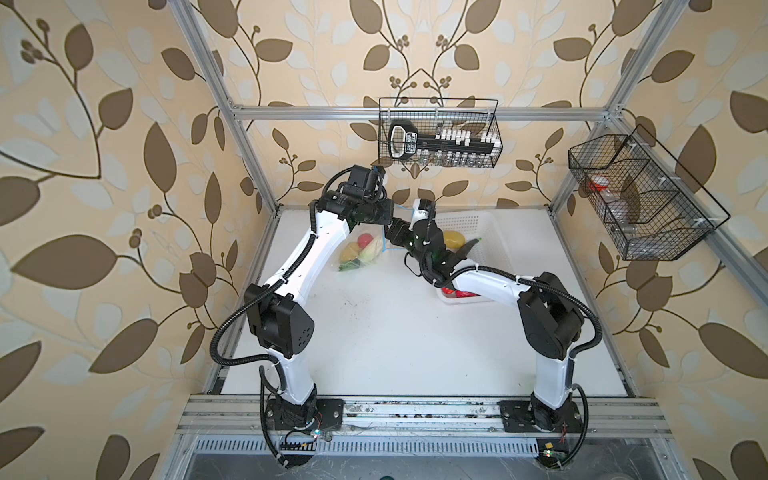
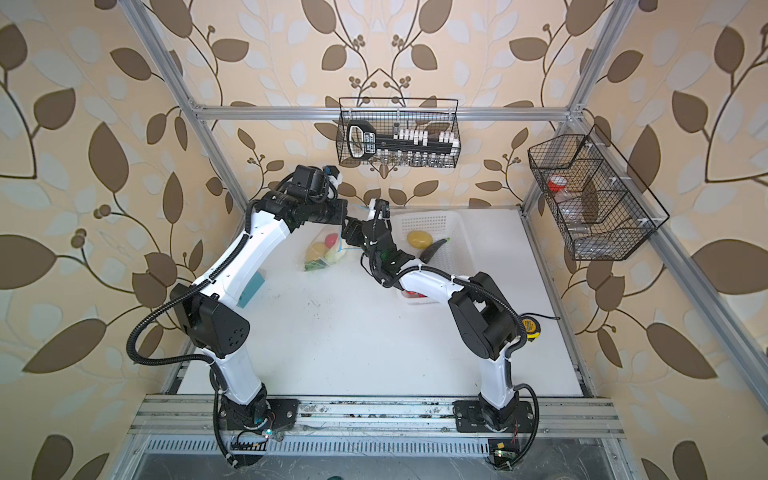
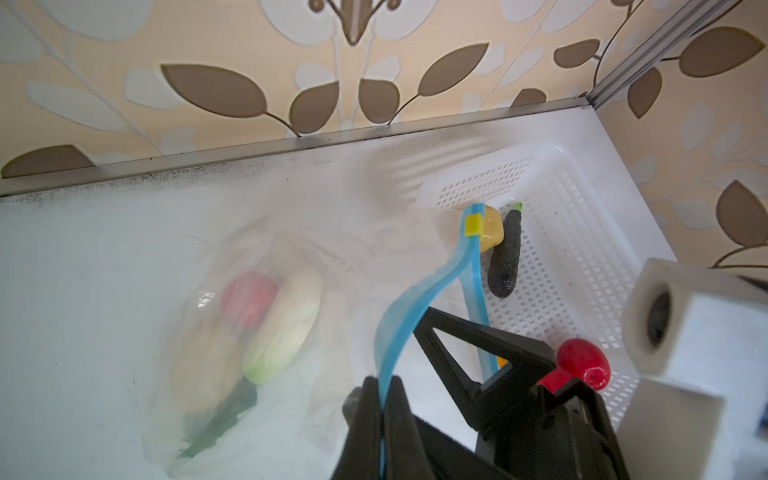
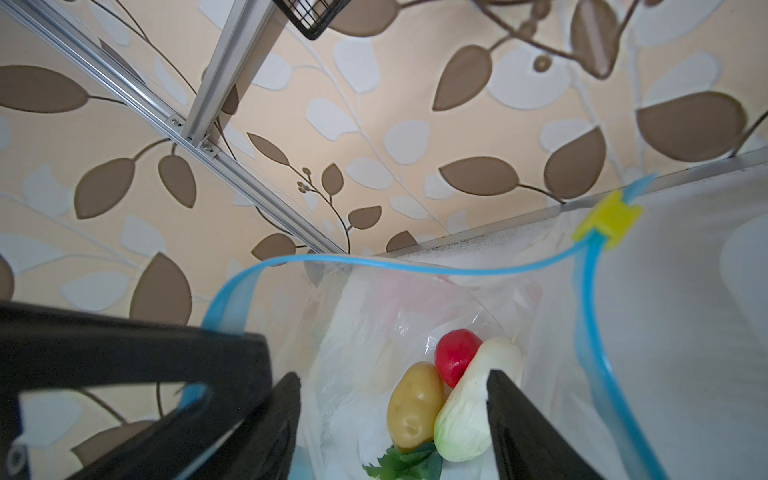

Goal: Place the food in the zip-top bag and seal the zipper
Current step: 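Lower the radish into the bag beside the left gripper and release, then withdraw the right gripper from the bag back over the basket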

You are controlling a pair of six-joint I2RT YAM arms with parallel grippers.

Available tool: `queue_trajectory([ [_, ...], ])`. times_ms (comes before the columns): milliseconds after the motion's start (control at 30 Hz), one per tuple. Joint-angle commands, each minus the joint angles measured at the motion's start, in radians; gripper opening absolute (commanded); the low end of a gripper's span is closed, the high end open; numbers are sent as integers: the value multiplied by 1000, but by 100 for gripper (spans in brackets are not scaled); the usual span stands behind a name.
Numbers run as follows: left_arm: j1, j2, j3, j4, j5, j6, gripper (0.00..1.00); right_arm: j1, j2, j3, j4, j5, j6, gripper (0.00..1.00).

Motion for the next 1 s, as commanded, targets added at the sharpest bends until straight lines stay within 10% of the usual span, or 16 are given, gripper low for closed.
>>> queue_trajectory([
  [0, -8, -56, -19, 6, -2, 26, 0, -3, -61, -15, 47, -12, 13, 67],
  [967, -9, -88, -75, 29, -16, 49, 0, -66, -262, -97, -152, -56, 54, 69],
])
